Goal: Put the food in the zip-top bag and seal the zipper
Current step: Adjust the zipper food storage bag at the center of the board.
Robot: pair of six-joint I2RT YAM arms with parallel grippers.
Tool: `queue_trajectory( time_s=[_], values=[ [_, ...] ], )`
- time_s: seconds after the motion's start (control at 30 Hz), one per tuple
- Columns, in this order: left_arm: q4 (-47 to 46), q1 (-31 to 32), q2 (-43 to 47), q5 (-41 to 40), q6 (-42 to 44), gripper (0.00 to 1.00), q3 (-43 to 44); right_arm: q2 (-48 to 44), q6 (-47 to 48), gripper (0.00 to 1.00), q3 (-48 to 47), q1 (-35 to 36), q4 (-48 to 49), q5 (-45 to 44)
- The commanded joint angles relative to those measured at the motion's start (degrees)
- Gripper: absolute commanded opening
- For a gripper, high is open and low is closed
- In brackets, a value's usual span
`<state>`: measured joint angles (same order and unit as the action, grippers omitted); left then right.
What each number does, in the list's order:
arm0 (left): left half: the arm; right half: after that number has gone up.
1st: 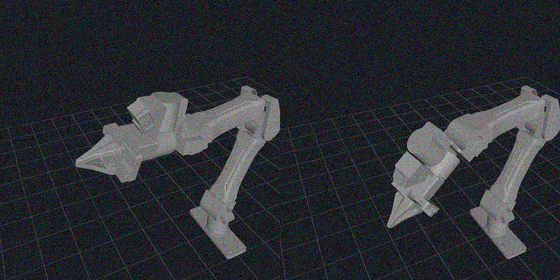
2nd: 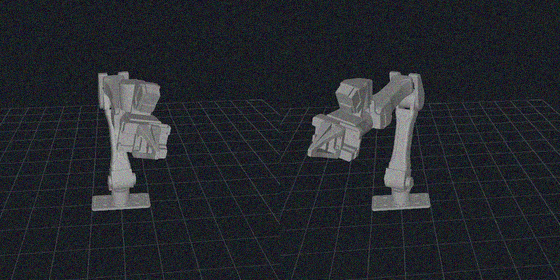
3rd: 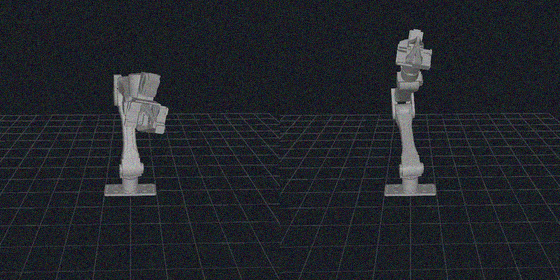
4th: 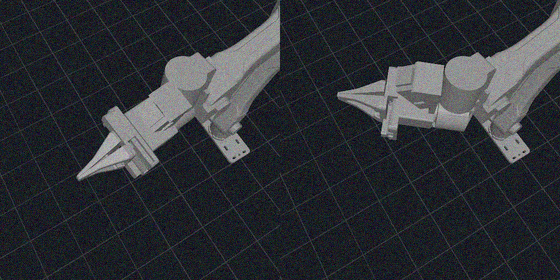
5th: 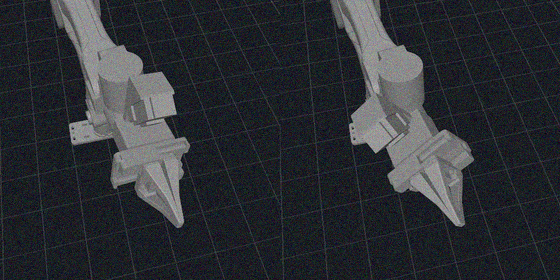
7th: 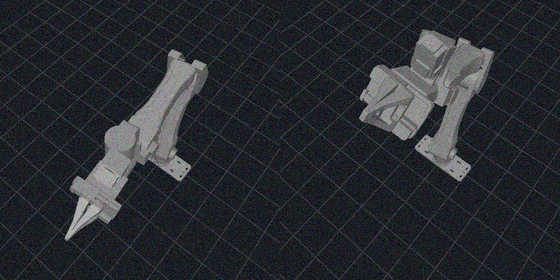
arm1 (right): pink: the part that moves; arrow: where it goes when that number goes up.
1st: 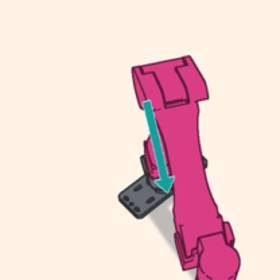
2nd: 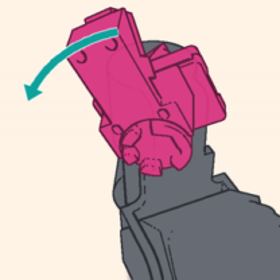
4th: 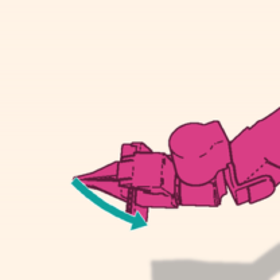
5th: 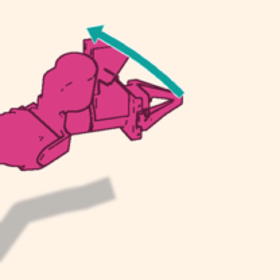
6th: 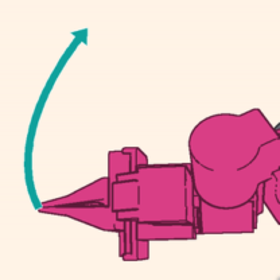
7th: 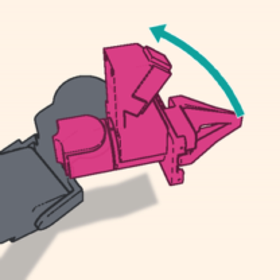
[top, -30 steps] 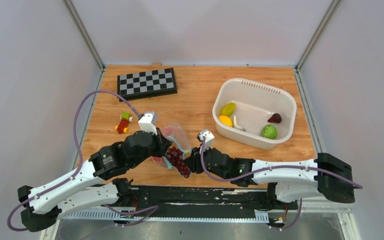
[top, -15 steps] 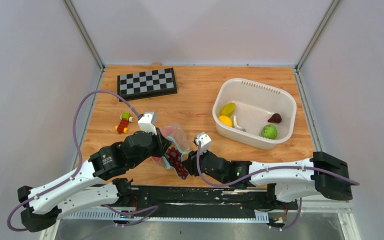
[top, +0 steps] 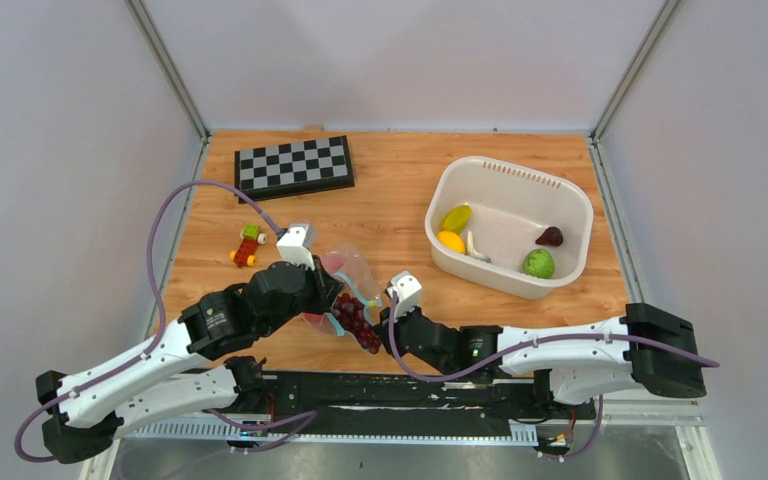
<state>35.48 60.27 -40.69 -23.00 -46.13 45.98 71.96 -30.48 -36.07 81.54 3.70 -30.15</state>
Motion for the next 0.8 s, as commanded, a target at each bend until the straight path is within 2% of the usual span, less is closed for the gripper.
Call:
queue_trajectory(
  time_s=[0.0,0.3,0.5,0.67,0.77],
  values=[
    [-2.08,0.00,0.04,-0.99,-0.26,0.00,0.70,0.11,1.43,0.20,-2.03,0.74,-1.23,-1.80],
    [-2.20,-0.03,-0.01,-0.41,-0.64,0.00,0.43,2.86,0.80,0.30,-2.83,1.03,-1.59,-2.99],
    [-2.31,-0.01,0.24,-0.24,-0.89,0.00,0.10,4.07,0.29,0.23,-4.12,1.12,-1.43,-3.69],
    [-2.98,-0.06,0.34,-0.10,-1.07,0.00,-0.30,1.67,2.25,0.18,-2.08,1.12,4.06,-1.47],
    [-3.50,-0.02,0.07,0.52,-1.15,0.00,-0.44,3.64,1.25,0.15,-3.69,0.97,1.34,-3.59]
  ],
)
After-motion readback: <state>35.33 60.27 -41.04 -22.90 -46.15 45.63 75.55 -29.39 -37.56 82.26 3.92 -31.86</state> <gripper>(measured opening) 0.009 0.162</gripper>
